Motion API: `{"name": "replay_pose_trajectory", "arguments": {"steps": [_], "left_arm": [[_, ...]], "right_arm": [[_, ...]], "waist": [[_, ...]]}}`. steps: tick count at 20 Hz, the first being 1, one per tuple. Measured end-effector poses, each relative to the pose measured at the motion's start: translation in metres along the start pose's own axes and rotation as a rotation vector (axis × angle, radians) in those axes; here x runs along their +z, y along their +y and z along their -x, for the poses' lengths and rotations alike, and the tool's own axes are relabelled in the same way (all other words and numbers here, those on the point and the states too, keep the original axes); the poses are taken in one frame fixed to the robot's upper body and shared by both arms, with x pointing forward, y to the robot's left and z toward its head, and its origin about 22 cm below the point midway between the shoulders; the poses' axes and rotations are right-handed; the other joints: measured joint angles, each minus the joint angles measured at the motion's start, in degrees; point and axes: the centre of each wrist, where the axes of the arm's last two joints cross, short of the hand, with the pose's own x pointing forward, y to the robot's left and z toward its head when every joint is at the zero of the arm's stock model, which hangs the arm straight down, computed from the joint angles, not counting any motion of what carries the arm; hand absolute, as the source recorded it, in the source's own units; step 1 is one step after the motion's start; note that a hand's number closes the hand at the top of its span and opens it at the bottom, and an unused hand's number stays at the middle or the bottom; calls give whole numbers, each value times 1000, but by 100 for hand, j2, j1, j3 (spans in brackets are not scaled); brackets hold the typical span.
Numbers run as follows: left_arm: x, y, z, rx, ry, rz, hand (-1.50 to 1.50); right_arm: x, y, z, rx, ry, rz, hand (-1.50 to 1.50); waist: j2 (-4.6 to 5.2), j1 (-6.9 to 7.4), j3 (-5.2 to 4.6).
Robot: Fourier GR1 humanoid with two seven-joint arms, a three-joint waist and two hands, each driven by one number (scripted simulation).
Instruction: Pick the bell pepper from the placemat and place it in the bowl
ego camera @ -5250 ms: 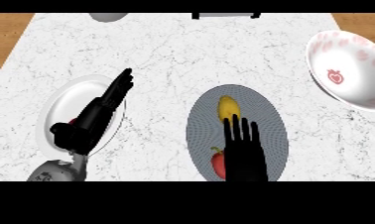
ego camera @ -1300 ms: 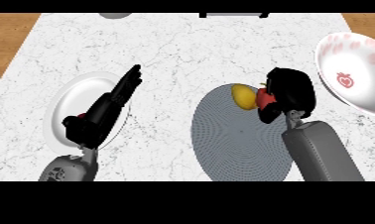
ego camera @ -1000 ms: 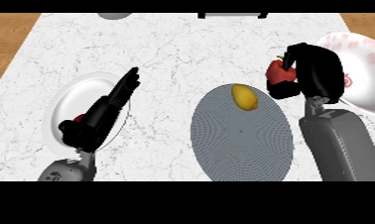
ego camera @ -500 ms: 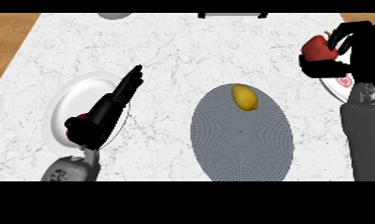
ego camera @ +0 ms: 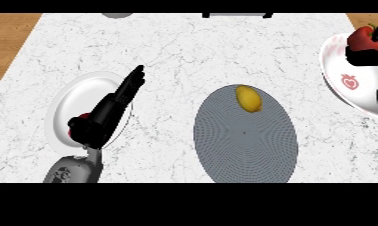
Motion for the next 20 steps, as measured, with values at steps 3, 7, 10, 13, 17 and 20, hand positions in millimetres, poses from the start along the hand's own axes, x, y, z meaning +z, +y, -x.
{"name": "replay_pose_trajectory", "arguments": {"steps": [3, 7, 10, 13, 17, 20], "left_arm": [[2, -4, -1, -1, 0, 3, 0], [3, 0, 0, -3, 2, 15, 0], [1, 1, 1, -3, 1, 16, 0], [-2, -4, -3, -2, -7, 20, 0], [0, -6, 1, 1, -3, 21, 0], [-1, -2, 0, -4, -4, 23, 0]], "right_arm": [[-11, 11, 22, 46, 19, -21, 150], [-19, 23, 49, 55, 100, -207, 150], [-25, 27, 66, -21, 151, -328, -150], [-29, 35, 76, -88, 137, -386, -150], [-35, 34, 90, -176, 102, -351, -150], [-39, 31, 96, -233, 109, -289, -150]], "waist": [[1, 13, 1], [20, 56, 3], [26, 61, 7], [30, 81, 9], [37, 100, 12], [36, 98, 12]]}}
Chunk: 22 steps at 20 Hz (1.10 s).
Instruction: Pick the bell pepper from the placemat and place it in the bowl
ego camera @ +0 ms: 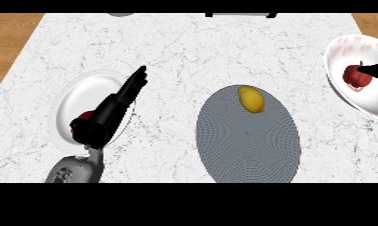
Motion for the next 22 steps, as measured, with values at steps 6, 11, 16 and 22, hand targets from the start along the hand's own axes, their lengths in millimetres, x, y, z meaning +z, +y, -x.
{"name": "replay_pose_trajectory", "arguments": {"steps": [6, 11, 16, 22], "left_arm": [[0, 1, 1, 8, 8, -11, 0], [6, 5, 1, 4, 5, -14, 0], [8, 7, -2, 8, 6, -24, 0], [9, 4, -3, 12, 9, -24, 0]], "right_arm": [[-6, -27, 11, -198, 49, 173, -150], [1, -64, 51, -337, 124, 249, -150], [19, -97, 102, -414, 181, 330, -150], [58, -129, 166, -489, 194, 389, -150]], "waist": [[-19, -56, -2], [-36, -104, -5], [-34, -130, -2], [-31, -141, 5]]}}
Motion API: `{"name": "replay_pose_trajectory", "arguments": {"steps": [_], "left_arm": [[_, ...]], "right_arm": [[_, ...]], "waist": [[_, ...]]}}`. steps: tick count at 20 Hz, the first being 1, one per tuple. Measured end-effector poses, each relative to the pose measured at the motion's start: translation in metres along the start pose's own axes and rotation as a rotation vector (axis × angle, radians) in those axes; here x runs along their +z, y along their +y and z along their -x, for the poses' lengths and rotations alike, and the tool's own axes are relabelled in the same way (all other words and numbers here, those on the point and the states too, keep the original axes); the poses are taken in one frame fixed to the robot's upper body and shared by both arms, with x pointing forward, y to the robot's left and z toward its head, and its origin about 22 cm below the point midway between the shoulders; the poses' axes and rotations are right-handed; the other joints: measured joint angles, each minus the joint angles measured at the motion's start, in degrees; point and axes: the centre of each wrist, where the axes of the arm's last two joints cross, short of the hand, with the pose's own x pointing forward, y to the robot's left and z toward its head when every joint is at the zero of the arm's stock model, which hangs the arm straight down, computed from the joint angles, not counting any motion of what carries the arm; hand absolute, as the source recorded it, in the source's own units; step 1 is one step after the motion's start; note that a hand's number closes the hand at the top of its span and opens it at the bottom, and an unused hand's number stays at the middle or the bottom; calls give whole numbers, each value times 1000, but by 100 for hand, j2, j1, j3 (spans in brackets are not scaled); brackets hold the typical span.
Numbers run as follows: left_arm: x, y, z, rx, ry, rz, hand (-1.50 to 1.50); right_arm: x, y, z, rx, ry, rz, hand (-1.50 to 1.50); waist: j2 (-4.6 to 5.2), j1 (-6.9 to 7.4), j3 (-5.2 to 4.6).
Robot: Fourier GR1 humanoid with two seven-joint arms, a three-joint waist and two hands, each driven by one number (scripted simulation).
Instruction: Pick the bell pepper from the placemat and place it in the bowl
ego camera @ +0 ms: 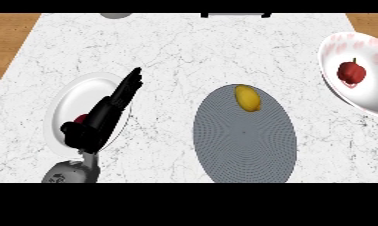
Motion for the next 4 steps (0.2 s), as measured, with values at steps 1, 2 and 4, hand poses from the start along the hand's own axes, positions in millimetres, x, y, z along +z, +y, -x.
{"name": "replay_pose_trajectory", "arguments": {"steps": [1, 2, 4], "left_arm": [[0, 0, 1, -2, -1, -5, 0], [1, 2, 0, -2, -4, -4, 0], [3, 5, 3, -1, -5, -3, 0]], "right_arm": [[2, -13, 6, -4, 1, -5, -150], [7, -23, 15, -11, 1, -10, -150], [15, -40, 30, -24, 4, -30, -150]], "waist": [[-2, -9, 0], [-3, -14, 0], [-1, -17, 4]]}}
